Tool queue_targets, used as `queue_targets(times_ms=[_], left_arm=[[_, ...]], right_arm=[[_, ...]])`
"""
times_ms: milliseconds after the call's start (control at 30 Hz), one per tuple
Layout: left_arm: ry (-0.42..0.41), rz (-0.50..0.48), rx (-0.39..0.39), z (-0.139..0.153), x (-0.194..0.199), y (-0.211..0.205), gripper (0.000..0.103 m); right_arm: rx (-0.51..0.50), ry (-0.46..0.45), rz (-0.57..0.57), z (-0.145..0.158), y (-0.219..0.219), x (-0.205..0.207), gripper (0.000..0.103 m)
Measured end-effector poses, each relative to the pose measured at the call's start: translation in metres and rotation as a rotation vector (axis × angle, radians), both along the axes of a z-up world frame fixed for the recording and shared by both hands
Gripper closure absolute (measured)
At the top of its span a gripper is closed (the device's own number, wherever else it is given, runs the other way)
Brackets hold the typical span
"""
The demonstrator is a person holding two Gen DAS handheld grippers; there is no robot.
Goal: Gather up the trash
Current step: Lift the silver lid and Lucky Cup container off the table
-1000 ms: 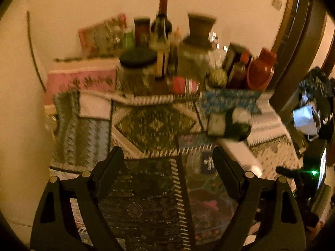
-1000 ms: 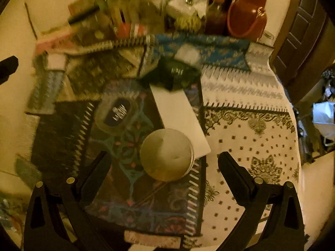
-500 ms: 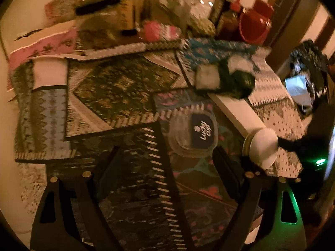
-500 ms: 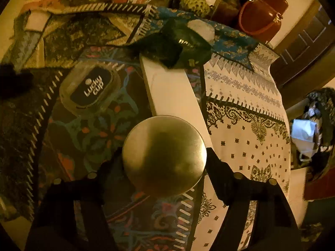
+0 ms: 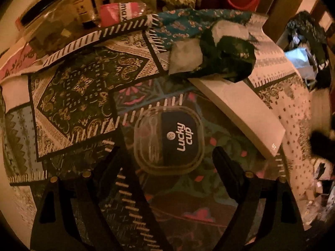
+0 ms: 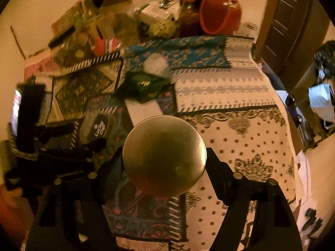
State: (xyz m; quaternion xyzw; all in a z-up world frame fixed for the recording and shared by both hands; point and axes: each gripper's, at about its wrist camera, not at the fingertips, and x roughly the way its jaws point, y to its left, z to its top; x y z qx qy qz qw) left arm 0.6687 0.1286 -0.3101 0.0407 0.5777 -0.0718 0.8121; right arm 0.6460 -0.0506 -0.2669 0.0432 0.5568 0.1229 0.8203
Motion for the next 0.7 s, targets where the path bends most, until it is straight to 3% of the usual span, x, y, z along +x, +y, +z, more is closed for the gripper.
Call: queue_targets(times_ms=[100,167,467,700], left_arm=[[0.016,0.004,0.016,-0.007,0.003,-0.004,0.018],[0.038,0.018,0.018,-0.013,0.007,-0.005,0.025],[0.029,0.099,-0.048,-0.011,0.016,0.009,0.03],[-0.059,0.166,-0.117,0.039,-0.007,0.01,0.03]], right_arm=[[0.016,-0.006,-0.023,0.005,-0.01,0.0,0.032],[0.025,-0.011,-0.037,0.009,-0.017,0.0,0.032],[0.061,-0.042,-0.057,0.025,-0.038,-0.002,0.032],[0.097,-0.08,-0.052,0.043,-0.063,-0.006,0.032]])
